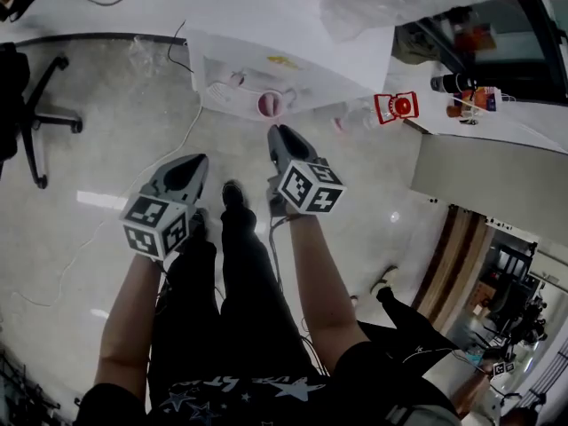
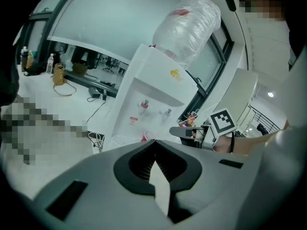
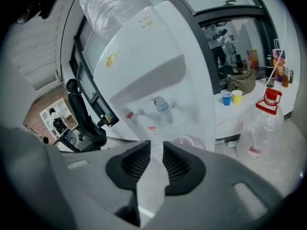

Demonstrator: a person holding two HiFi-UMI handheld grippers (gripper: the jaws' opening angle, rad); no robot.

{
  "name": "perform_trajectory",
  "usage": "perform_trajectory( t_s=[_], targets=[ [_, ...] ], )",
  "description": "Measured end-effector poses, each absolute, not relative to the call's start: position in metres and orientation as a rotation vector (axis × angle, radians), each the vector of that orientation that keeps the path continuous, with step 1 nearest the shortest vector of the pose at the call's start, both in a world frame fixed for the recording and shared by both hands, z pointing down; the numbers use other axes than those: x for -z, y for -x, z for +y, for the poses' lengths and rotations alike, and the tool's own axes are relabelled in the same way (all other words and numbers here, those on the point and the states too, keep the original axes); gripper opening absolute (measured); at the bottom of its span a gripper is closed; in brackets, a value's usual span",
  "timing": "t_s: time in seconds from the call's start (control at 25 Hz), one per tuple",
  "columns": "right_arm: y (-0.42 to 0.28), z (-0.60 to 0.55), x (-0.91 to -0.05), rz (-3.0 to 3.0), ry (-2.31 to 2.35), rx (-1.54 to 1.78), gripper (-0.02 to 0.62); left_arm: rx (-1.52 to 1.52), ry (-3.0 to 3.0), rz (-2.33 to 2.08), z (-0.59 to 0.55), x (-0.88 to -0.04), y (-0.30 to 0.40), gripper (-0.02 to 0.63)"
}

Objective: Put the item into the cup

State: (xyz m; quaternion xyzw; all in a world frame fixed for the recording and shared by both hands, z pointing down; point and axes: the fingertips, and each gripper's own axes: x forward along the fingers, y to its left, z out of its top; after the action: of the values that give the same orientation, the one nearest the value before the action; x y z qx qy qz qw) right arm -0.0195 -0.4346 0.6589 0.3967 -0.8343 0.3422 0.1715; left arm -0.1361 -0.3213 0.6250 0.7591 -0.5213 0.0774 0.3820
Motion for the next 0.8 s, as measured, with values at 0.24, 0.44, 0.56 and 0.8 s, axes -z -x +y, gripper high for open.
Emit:
perform_trajectory(
  t_s=[0.24,0.44,0.56,0.8],
  targets=[
    [0.006,-0.390,-0.636,-2.349,-1.200,-1.003,0.075,-0.211,-2.001,-1.301,-0.299,-0.604,0.137,0.006],
    [-0.010,-0.352,-0.614,-2.333,-1.284,-1.024,0.075,-0.219,-2.052,-1.248,-0.274,-0.588,0.132,0.006],
    [-0.018,-0.327,-0.602,-2.314,-1.315,-1.048,0.074,-0.219,-2.068,-1.221,-0.257,-0.582,0.129,0.006],
    [-0.015,-0.305,-0.595,-2.298,-1.319,-1.076,0.070,-0.193,-2.048,-1.218,-0.250,-0.579,0.129,0.006]
  ],
)
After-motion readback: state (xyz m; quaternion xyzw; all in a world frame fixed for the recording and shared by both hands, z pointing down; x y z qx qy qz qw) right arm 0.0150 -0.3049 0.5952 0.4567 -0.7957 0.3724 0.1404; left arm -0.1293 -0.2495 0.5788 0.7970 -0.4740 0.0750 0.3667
